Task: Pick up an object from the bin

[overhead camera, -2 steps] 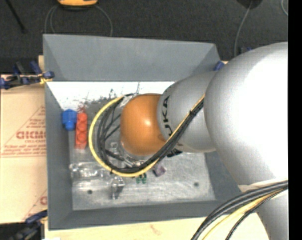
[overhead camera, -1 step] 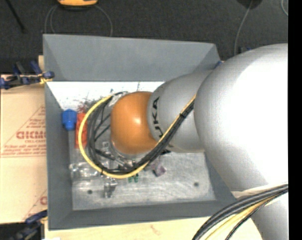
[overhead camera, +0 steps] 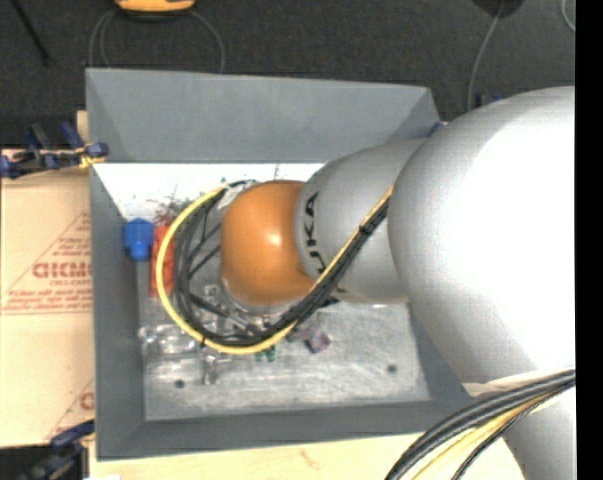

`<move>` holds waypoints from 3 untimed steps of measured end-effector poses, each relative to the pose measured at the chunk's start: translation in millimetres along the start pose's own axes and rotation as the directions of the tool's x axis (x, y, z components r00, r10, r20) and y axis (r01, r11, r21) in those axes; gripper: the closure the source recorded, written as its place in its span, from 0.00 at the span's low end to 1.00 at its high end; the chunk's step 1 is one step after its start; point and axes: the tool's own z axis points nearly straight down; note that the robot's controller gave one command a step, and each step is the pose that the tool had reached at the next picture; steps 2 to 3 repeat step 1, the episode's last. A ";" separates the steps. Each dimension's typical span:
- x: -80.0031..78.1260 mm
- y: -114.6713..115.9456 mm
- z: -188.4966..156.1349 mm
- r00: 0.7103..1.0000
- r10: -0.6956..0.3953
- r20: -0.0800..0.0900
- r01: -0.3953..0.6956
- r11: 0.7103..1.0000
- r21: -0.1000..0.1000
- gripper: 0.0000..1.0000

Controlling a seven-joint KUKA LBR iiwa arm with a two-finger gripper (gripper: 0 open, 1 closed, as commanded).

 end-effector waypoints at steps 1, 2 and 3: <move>-1.3 -7.8 -142.6 0.998 -0.062 -0.011 0.062 0.998 0.003 1.00; -1.3 -7.8 -142.6 0.998 -0.062 -0.011 0.062 0.998 0.003 1.00; -1.3 -7.8 -142.6 0.998 -0.062 -0.011 0.062 0.998 0.003 1.00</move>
Offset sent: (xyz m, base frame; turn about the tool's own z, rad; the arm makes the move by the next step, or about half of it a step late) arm -0.0025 -0.0075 0.1386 -0.0640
